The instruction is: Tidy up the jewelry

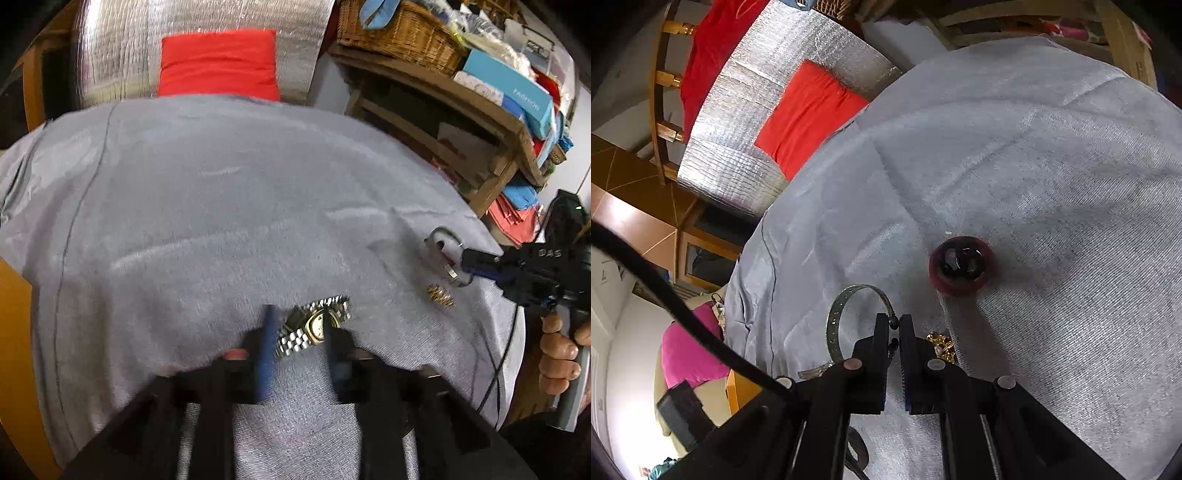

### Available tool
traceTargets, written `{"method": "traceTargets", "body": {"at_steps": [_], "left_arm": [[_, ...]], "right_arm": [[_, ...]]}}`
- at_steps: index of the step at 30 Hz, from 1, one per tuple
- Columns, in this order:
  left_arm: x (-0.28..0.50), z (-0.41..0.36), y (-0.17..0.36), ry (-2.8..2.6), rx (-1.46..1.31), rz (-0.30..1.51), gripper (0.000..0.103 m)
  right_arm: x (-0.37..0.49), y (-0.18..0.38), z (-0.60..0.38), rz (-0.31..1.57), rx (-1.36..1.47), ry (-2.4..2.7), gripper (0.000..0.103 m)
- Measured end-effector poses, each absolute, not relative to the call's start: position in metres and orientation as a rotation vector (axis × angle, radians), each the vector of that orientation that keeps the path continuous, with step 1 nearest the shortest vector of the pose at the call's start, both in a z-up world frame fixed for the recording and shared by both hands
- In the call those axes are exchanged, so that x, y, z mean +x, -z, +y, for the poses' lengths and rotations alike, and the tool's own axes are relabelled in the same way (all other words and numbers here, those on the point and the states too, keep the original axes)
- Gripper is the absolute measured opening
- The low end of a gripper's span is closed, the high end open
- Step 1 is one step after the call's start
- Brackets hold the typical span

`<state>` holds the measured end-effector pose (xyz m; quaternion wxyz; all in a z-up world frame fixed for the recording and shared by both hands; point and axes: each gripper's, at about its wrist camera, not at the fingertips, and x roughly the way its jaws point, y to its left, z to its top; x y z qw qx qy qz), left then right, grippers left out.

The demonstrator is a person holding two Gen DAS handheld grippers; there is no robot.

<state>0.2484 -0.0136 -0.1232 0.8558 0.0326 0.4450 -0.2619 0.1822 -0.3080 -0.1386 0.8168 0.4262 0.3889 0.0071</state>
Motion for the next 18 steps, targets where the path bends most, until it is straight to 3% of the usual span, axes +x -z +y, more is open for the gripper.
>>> {"method": "traceTargets", "body": {"at_steps": [1, 3, 5, 11, 15, 18], "left_arm": [[0.249, -0.015, 0.126, 0.550, 0.066, 0.943, 0.049], [0.249, -0.017, 0.130, 0.562, 0.069, 0.950, 0.050], [0.249, -0.022, 0.134, 0.564, 0.081, 0.961, 0.060], [0.261, -0.032, 0.147, 0.547, 0.061, 0.976, 0.061], [0.269, -0.029, 0.151, 0.547, -0.009, 0.985, 0.060], [0.270, -0.029, 0.152, 0.556, -0.020, 0.994, 0.039]], "right_arm": [[0.182, 0.138, -0.309, 0.828, 0.912, -0.018, 0.007], [0.180, 0.139, -0.311, 0.828, 0.916, -0.020, 0.007], [0.180, 0.138, -0.313, 0.828, 0.919, -0.019, 0.007], [0.179, 0.138, -0.315, 0.832, 0.913, -0.021, 0.007], [0.177, 0.139, -0.319, 0.831, 0.922, -0.012, 0.007], [0.175, 0.139, -0.321, 0.830, 0.924, -0.013, 0.007]]}}
